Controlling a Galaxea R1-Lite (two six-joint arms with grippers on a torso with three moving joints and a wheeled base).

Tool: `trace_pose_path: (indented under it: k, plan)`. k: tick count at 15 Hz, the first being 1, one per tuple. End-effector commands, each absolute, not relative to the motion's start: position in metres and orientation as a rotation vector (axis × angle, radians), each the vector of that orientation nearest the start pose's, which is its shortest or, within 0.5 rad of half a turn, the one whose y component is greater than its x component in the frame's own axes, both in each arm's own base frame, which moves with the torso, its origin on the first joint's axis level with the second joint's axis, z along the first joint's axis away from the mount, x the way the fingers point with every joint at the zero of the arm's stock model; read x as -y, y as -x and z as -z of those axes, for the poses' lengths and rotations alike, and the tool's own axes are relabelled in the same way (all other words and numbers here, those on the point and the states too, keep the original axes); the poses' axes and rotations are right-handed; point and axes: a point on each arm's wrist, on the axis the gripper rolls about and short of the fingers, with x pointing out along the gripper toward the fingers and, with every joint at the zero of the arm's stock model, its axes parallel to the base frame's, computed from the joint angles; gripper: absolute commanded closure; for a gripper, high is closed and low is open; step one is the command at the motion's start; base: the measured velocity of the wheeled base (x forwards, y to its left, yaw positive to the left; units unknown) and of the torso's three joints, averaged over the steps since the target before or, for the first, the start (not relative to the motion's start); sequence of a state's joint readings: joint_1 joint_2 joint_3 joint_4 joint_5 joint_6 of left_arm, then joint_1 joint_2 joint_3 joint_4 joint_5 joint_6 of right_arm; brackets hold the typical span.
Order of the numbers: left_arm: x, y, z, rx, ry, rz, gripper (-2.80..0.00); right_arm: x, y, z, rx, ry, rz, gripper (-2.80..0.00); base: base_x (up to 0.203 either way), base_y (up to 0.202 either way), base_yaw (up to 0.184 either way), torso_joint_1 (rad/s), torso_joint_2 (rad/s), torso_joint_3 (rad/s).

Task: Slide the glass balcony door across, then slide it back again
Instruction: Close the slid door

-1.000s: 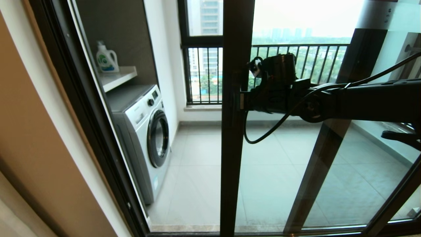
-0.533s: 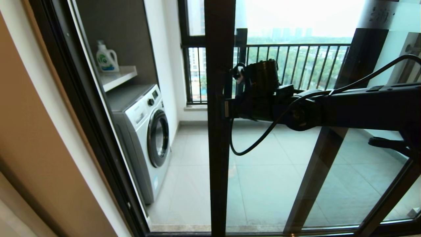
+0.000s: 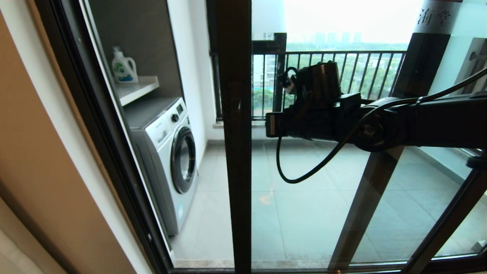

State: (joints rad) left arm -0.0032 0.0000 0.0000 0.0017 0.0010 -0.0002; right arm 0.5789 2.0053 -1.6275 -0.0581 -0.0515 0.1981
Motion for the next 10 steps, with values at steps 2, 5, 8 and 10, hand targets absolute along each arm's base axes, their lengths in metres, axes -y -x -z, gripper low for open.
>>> trace_pose_path:
  k: [2,5,8,10]
  plan:
    - [0.0,0.023,-0.075,-0.003,0.001,0.004,0.0,-0.188,-0.302,-0.284,-0.294,-0.116,-0.477,0.0,0.0,0.0,0.0,0.0,0.0,0.0]
    - [0.0,0.023,-0.075,-0.003,0.002,0.002,0.0,-0.149,-0.242,-0.32,-0.203,-0.117,-0.473,0.0,0.0,0.0,0.0,0.0,0.0,0.0]
    - [0.0,0.023,-0.075,-0.003,0.002,0.002,0.0,-0.101,-0.159,-0.353,-0.094,-0.067,-0.45,0.0,0.0,0.0,0.0,0.0,0.0,0.0]
    - [0.0,0.023,-0.075,-0.003,0.002,0.003,0.0,-0.071,-0.109,-0.364,-0.048,-0.005,-0.408,0.0,0.0,0.0,0.0,0.0,0.0,0.0]
